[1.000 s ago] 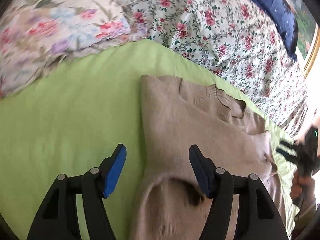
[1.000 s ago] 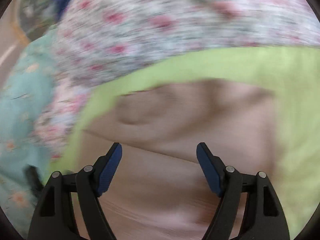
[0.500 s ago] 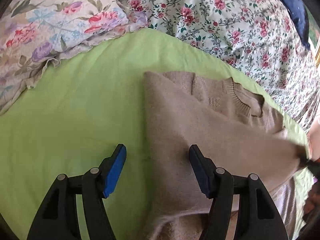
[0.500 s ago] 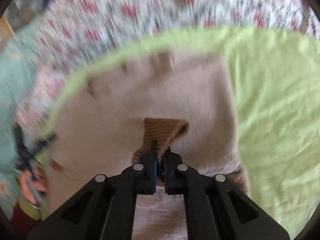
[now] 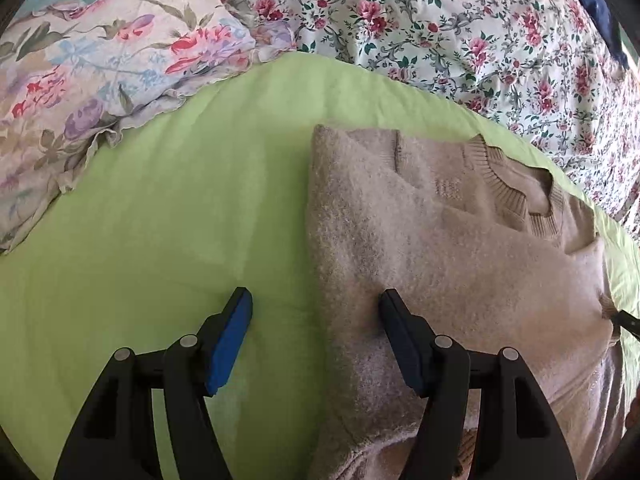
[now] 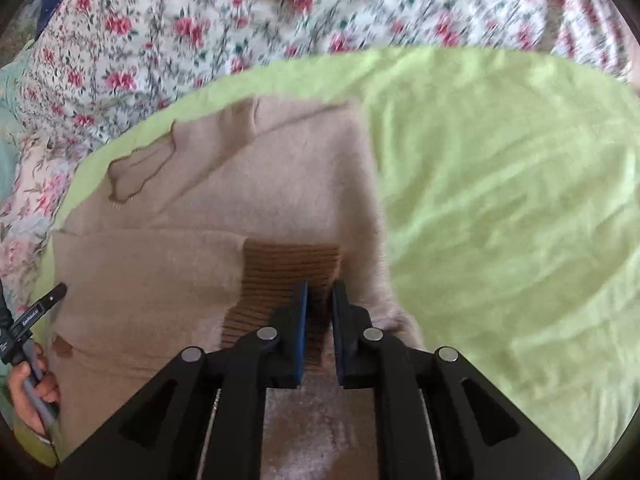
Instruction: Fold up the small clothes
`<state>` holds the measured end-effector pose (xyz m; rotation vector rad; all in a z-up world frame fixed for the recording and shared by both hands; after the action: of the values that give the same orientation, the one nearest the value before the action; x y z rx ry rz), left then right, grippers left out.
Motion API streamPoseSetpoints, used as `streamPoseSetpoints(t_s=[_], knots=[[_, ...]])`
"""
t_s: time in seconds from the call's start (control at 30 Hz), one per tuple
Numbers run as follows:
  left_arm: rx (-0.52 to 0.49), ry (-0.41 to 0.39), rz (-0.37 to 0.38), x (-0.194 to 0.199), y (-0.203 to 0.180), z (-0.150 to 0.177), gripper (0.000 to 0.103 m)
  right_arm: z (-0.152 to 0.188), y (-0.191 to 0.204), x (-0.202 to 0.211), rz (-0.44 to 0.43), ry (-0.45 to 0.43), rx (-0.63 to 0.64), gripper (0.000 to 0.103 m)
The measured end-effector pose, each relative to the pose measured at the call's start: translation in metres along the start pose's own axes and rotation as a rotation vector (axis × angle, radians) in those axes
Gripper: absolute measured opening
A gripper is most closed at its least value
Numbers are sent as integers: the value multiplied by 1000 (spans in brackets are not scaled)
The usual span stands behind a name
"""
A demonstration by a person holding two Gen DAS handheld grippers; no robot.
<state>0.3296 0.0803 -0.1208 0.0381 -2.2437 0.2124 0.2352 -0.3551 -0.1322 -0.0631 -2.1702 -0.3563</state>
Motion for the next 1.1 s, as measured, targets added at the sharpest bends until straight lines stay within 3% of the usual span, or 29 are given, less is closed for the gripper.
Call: streamPoseSetpoints(t_s=[0.1, 0.2, 0.37, 0.57, 0.7, 0.87, 1.1], knots=[[-10, 9, -3, 18, -2, 8, 65, 7, 2, 20, -46, 0, 2, 12], [1, 18, 69, 51, -2, 30, 65, 24, 5, 43, -72, 3, 20, 13], [-14, 56, 170, 111, -5, 98, 67, 68, 3, 76, -112, 46, 39, 22], [-36, 104, 171, 170, 3, 182, 73, 125, -10, 124, -147, 48, 30, 42], [3, 118, 193, 195, 13, 222, 76, 158, -25, 146, -158, 61, 16, 43], [69, 179, 339, 209, 11, 271, 76, 198, -52, 168, -182, 94, -7, 45], [47, 204, 524, 227, -6, 307, 76, 250, -70, 176, -337, 214, -15, 46]])
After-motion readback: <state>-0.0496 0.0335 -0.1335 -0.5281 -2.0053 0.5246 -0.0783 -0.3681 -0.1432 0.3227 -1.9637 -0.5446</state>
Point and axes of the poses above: each gripper's, at about its wrist camera, not at the fingertips, and x roughly against the way its jaws point, y to its left, z to its underside, the point moved 4 cm from there along -x, roughly the way its jaws point
